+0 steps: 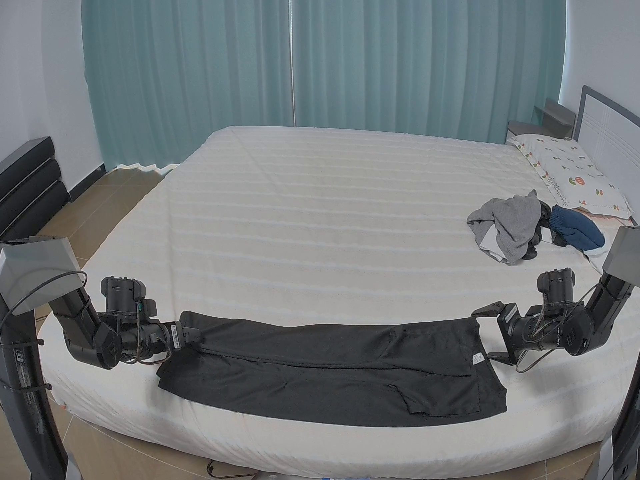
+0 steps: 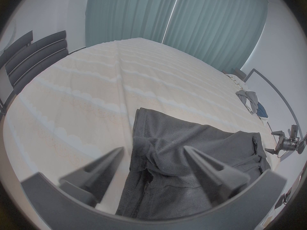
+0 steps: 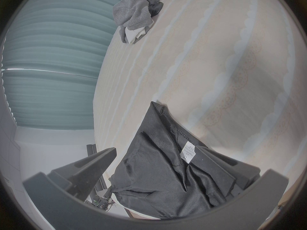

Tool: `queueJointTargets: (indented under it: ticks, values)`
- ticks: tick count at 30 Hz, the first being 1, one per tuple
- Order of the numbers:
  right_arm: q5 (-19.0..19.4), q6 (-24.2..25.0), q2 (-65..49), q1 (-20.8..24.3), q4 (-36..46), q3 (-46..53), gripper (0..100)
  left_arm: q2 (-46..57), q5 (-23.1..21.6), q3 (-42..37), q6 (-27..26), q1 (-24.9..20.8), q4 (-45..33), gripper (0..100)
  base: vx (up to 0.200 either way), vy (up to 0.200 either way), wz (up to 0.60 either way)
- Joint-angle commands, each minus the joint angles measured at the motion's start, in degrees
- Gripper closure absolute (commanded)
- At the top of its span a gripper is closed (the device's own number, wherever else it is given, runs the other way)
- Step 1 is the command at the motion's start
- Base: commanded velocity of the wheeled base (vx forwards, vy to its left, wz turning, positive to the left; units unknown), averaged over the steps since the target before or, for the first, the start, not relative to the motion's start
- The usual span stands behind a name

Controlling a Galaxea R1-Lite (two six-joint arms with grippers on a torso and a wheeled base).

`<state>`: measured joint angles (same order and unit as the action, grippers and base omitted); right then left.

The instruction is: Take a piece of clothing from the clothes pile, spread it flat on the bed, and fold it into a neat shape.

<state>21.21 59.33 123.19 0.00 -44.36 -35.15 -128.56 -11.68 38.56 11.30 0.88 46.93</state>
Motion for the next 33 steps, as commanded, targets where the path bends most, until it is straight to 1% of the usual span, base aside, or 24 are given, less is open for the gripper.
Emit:
queueJointTargets:
  ticks: [1, 8, 9, 14, 20, 33]
  values:
    - [0.06, -0.01, 0.04, 0.0, -0.02, -0.01, 0, -0.64, -0.01, 0.11, 0.21, -0.88, 0.44, 0, 0.0, 0.0, 0.0]
    - [0.06, -0.09, 0.04, 0.0, -0.02, -0.01, 0, -0.81, 0.43, -1.47, 0.13, -1.76, 2.99, 0, 0.0, 0.0, 0.0]
    - [0.06, -0.09, 0.04, 0.0, -0.02, -0.01, 0, -0.81, 0.43, -1.47, 0.13, -1.76, 2.99, 100, 0.0, 0.0, 0.0]
    - [0.06, -0.09, 0.04, 0.0, -0.02, -0.01, 0, 1.21, 1.66, -3.84, -0.05, -3.6, 3.34, 100, 0.0, 0.0, 0.0]
    - [0.06, -0.01, 0.04, 0.0, -0.02, -0.01, 0, 2.88, 5.26, -3.93, -0.14, -4.04, 3.6, 100, 0.0, 0.0, 0.0]
    - [0.06, -0.01, -0.05, 0.0, -0.02, -0.01, 0, 2.44, 5.44, -2.88, -0.05, -4.04, 3.69, 100, 0.0, 0.0, 0.0]
